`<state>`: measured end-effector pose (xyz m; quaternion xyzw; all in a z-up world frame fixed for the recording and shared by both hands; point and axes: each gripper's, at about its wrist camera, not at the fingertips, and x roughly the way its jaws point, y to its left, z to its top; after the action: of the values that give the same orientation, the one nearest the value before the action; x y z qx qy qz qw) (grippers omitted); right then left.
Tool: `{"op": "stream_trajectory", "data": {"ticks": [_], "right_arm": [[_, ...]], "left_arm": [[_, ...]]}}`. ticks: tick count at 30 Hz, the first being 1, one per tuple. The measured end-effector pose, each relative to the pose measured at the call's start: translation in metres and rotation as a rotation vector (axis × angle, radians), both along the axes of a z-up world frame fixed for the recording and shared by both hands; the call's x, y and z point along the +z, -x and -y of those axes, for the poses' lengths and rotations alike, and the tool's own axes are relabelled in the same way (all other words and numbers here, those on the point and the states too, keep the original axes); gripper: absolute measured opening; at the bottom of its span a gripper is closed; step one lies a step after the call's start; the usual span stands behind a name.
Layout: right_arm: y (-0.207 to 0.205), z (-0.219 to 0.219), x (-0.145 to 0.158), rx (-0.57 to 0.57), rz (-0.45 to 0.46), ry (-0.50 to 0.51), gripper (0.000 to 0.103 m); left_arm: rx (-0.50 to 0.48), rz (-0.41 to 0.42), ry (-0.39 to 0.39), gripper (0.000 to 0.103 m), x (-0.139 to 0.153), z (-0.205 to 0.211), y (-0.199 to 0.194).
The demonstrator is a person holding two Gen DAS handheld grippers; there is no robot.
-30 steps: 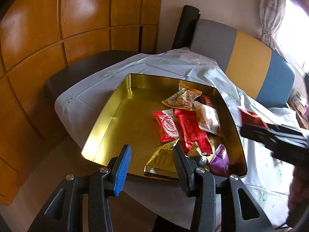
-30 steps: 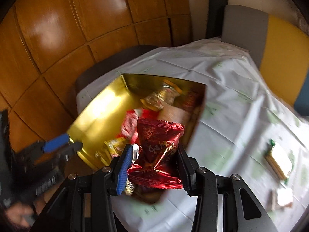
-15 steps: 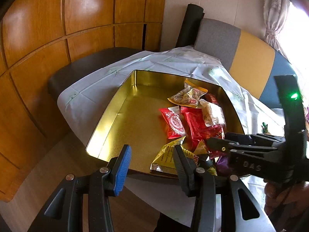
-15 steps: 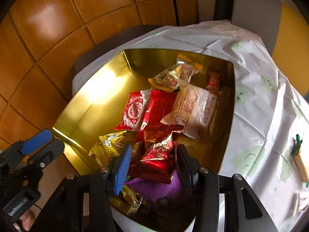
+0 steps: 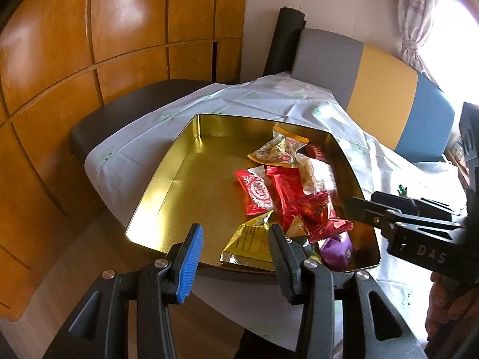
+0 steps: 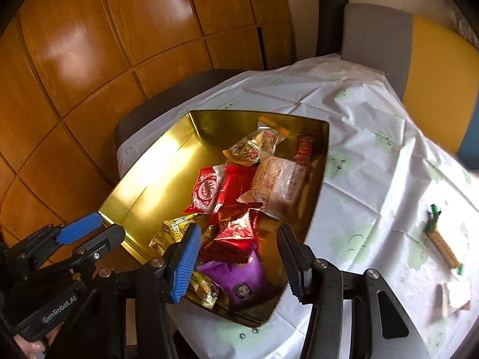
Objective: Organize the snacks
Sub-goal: 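Withdraw both tools from the tray toward the cracker pack and white bar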
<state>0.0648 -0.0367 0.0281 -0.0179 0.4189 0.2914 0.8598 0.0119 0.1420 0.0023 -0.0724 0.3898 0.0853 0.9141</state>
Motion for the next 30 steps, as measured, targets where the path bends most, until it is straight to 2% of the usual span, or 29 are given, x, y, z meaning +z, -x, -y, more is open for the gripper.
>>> {"op": "stream_trajectory", "data": {"ticks": [11,30], "right_arm": [[0.009,0.070,0.016,-0.107,0.047,0.005,0.058],[0.002,0.224,0.005,-0.392,0.020,0.080,0.060]], "left_arm": [[-0.039,0.004,-0.021,0.046,0.005,0.014,0.000],[-0.140,-0.013,-0.061,0.046,0.005,0.056,-0.005]]}}
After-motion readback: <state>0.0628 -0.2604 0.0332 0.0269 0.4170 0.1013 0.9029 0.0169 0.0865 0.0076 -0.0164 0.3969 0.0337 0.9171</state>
